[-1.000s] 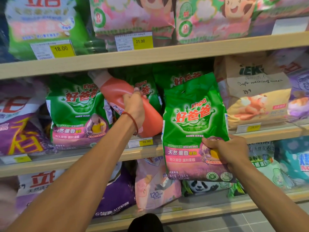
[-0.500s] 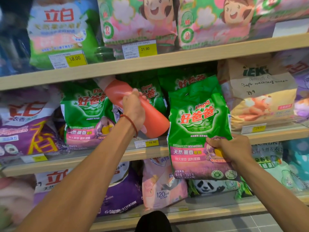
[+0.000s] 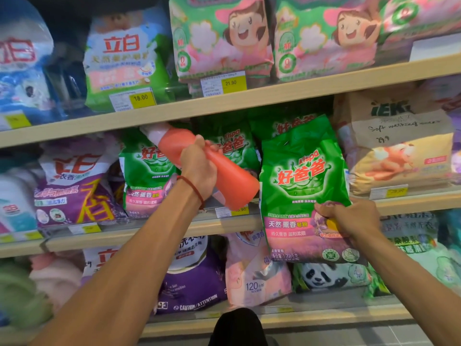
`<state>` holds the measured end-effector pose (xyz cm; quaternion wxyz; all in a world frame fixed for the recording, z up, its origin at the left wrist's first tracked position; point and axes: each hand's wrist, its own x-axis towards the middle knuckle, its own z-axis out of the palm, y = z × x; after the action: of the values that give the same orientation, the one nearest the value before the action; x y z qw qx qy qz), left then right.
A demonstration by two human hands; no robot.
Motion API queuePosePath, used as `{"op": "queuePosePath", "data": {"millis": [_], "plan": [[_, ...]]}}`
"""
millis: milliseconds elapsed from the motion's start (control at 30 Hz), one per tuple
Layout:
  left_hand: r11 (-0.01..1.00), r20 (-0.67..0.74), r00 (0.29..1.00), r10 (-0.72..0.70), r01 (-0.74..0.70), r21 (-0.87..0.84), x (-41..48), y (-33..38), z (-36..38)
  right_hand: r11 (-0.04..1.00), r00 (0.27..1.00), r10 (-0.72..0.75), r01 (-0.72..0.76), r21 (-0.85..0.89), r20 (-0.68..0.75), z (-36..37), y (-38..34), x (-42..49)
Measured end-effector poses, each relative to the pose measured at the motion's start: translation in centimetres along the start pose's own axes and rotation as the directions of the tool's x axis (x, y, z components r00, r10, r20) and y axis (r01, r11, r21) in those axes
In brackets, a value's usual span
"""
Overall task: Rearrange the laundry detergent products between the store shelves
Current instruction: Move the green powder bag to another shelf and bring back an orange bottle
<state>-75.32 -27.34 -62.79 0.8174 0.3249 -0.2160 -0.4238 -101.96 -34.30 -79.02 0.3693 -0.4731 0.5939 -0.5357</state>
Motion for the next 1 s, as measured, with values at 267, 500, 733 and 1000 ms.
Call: {"op": "queuePosePath", "data": {"millis": [267, 500, 733, 1000], "plan": [[0.997, -0.015, 0.998, -0.059, 0.059, 0.053, -3.0, 1.6, -2.2, 0.996, 0.994, -0.071, 0.074, -0.041, 0.084, 0.8, -1.6, -1.5], [0.963, -0.115, 0.993, 0.012, 0.019, 0.267, -3.7, 1.8, -5.5, 0.963, 0.949, 0.004, -0.088, 0.255, 0.314, 3.8, -5.4, -0.8], [0.844, -0.083, 0.971, 0.222, -0.149, 0.515, -0.9, 1.8, -8.9, 0.915, 0.926, 0.043, -0.187, 0.357, 0.376, 8.0, -8.5, -1.9], [0.748, -0.036, 0.94, 0.34, -0.247, 0.616, 2.4, 0.9, -10.5, 0.893, 0.905, 0.166, -0.307, 0.33, 0.391, 13.0, -10.5, -0.2]]}}
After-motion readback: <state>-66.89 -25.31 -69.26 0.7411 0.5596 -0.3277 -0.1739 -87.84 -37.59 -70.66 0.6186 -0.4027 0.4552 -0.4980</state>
